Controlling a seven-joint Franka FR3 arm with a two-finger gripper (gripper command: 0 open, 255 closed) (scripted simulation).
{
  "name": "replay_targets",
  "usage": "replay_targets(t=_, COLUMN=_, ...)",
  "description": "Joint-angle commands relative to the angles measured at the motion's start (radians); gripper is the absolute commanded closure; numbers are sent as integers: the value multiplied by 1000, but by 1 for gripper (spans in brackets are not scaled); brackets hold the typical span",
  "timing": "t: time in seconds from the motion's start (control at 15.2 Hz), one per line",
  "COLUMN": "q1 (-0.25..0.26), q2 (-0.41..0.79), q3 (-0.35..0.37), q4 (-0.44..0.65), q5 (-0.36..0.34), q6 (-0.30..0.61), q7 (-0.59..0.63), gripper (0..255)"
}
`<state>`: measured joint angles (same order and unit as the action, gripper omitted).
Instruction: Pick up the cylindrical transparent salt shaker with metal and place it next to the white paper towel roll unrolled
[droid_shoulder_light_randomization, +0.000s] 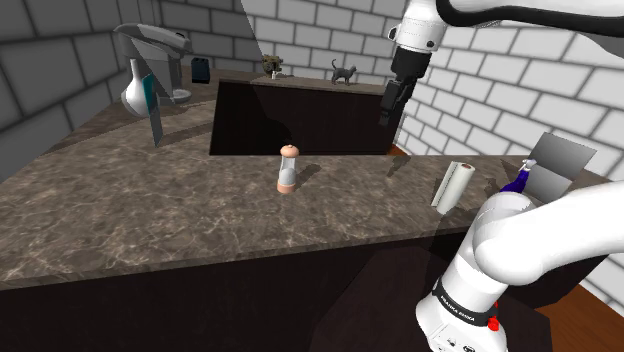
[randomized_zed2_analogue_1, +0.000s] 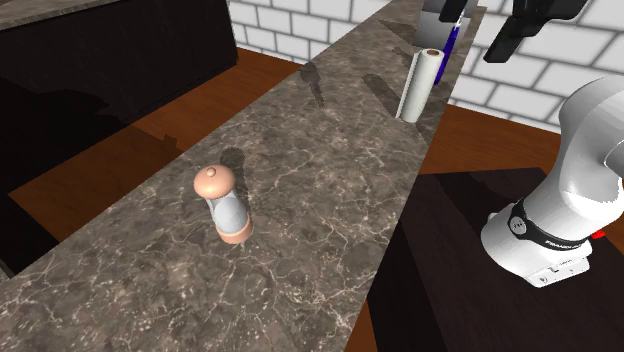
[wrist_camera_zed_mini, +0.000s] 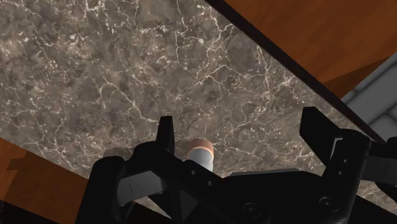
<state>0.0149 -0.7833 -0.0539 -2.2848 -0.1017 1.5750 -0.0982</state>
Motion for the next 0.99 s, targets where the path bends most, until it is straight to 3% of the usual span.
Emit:
replay_targets(t=0.0, q1=0, q2=0, q3=0, q4=0, q5=0, q6=0, q7=0, gripper=0)
replay_targets(t=0.46, q1=2, q2=188, q3=15, q4=-22, q5=-34, q6=234, q7=27, gripper=0)
replay_targets(t=0.92, q1=-4, q2=418, q3=30, q4=29, q5=-81, q6=435, q7=64, gripper=0)
